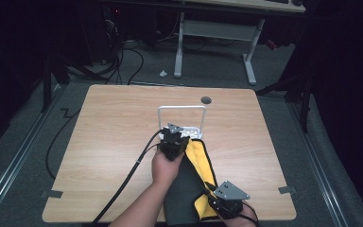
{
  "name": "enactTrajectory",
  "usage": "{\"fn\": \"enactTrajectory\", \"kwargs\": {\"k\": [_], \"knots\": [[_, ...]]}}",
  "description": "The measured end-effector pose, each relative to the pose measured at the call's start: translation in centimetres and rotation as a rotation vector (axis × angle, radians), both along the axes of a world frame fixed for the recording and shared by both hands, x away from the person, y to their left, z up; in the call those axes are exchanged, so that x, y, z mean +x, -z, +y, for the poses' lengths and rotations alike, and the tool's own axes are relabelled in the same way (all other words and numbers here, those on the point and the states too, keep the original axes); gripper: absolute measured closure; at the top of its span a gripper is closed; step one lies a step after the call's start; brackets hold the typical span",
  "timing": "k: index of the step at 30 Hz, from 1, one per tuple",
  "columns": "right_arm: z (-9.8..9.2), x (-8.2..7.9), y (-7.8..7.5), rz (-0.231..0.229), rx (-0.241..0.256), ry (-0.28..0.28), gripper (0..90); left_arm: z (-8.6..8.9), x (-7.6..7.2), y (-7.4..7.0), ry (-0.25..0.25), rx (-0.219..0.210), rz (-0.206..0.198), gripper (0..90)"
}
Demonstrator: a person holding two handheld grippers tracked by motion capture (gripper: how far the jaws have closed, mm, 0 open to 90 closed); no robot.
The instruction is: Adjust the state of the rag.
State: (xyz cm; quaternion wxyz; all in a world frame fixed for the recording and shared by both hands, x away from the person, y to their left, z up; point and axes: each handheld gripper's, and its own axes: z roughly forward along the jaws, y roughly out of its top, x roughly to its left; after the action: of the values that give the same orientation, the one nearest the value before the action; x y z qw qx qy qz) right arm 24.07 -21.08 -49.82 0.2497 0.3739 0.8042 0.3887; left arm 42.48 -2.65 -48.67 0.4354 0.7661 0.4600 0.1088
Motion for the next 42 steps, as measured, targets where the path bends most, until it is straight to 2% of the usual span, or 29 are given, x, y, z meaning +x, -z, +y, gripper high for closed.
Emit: {"fn": "enactTrajectory", "kwargs": {"k": [4, 7, 10, 11, 18, 22, 29, 32, 35, 37, 38, 40, 42], "knots": [[-0.4, 0.1, 0.1, 0.005, 0.005, 0.017, 71.0, -0.4, 0.1, 0.5, -0.003, -0.001, 0.006, 75.5], [-0.6, 0.0, 0.0, -0.015, 0.007, 0.035, 65.7, -0.4, 0.0, 0.6, 0.010, -0.016, 0.006, 63.7], [-0.8, 0.1, -0.1, -0.025, 0.013, 0.043, 65.8, -0.4, -0.4, 0.4, 0.029, -0.045, -0.007, 59.0], [-1.1, 0.2, -0.2, -0.029, 0.018, 0.058, 66.0, -0.3, -0.6, 0.2, 0.033, -0.081, -0.016, 55.1], [-1.6, 0.5, -0.2, -0.027, 0.023, 0.075, 66.7, 0.1, -1.2, -0.4, 0.051, -0.123, -0.033, 48.7], [-1.4, 0.6, 0.0, -0.023, 0.023, 0.072, 67.2, 0.3, -1.2, -0.3, 0.053, -0.125, -0.027, 48.5], [-1.2, 0.7, 0.4, -0.013, 0.013, 0.064, 68.2, 1.5, -2.2, 0.6, 0.063, -0.090, -0.022, 51.3], [-1.3, 0.8, 0.5, -0.011, 0.009, 0.067, 68.5, 2.4, -3.1, 0.8, 0.082, -0.058, -0.026, 58.6], [-1.2, 0.8, 0.5, -0.005, 0.007, 0.071, 68.7, 3.2, -3.8, 1.0, 0.088, -0.062, -0.026, 65.7], [-1.3, 0.8, 0.6, -0.004, 0.008, 0.072, 68.8, 4.1, -4.7, 1.2, 0.095, -0.044, -0.028, 68.7], [-1.3, 0.8, 0.6, -0.006, 0.005, 0.071, 68.8, 5.1, -5.6, 1.5, 0.105, -0.043, -0.021, 70.4], [-1.3, 0.8, 0.6, -0.005, 0.005, 0.073, 68.9, 6.2, -6.7, 1.8, 0.114, -0.041, -0.013, 72.8], [-1.3, 0.9, 0.7, 0.001, 0.005, 0.076, 69.1, 7.2, -7.9, 2.0, 0.126, -0.062, 0.004, 73.9]]}}
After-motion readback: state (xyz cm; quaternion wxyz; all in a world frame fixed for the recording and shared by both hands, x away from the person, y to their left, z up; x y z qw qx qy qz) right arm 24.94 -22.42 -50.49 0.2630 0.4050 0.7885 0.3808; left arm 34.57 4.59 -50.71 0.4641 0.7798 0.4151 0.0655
